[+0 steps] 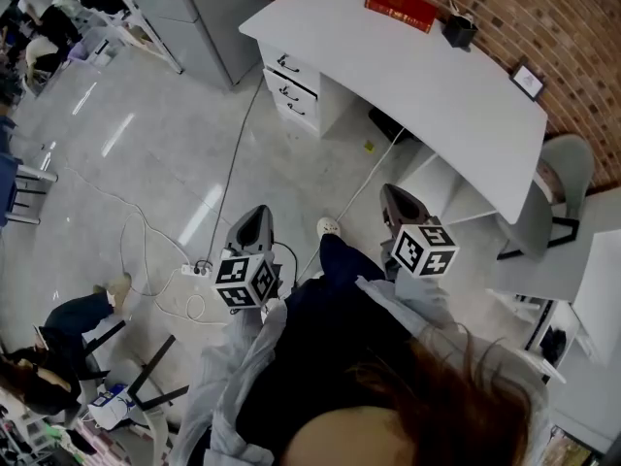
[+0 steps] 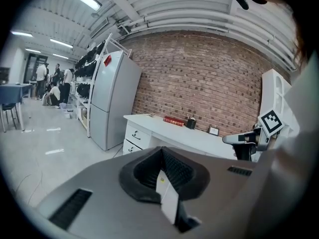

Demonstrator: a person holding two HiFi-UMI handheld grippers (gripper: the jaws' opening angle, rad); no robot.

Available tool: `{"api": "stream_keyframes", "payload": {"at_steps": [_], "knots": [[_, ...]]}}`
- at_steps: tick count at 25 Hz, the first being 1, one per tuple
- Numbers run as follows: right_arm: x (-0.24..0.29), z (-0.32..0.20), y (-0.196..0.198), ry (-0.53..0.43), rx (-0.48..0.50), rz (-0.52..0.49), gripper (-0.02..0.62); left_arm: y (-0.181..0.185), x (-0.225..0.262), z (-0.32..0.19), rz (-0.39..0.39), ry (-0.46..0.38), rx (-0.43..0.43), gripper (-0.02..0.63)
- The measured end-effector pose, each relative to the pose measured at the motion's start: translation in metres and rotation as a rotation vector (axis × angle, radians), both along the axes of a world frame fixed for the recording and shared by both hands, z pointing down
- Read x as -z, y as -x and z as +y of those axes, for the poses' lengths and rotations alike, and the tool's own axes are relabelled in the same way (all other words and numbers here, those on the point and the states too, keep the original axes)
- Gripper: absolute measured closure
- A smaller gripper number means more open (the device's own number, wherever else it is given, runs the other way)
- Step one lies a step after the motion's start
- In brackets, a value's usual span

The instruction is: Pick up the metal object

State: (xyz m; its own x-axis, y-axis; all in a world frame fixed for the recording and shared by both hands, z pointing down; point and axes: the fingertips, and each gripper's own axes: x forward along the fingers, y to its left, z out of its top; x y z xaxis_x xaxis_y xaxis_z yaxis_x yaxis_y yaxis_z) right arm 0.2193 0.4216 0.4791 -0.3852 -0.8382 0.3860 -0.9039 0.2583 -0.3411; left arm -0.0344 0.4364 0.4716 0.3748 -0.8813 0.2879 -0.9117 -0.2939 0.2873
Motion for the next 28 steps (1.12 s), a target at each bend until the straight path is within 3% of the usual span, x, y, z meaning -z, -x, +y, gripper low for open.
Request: {"api": "stream_keyframes", "payload": {"at_steps": [9, 14, 28], "knots": [[0.008, -0.091, 0.012, 0.028, 0.022, -0.095, 0.589, 0.018, 0.009, -0.081, -0.009, -0.009, 0.065, 0.589], [0.011, -0.139, 0.012, 0.021, 0.027, -0.1, 0.589, 0.015, 0.008, -0.125, -0.009, -0.008, 0.071, 0.589], [0.006, -0.205, 0.008, 0.023, 0.062, -0.103, 0.589, -0.005, 0.006, -0.191, -0.013, -0.015, 0.068, 0.589]]}}
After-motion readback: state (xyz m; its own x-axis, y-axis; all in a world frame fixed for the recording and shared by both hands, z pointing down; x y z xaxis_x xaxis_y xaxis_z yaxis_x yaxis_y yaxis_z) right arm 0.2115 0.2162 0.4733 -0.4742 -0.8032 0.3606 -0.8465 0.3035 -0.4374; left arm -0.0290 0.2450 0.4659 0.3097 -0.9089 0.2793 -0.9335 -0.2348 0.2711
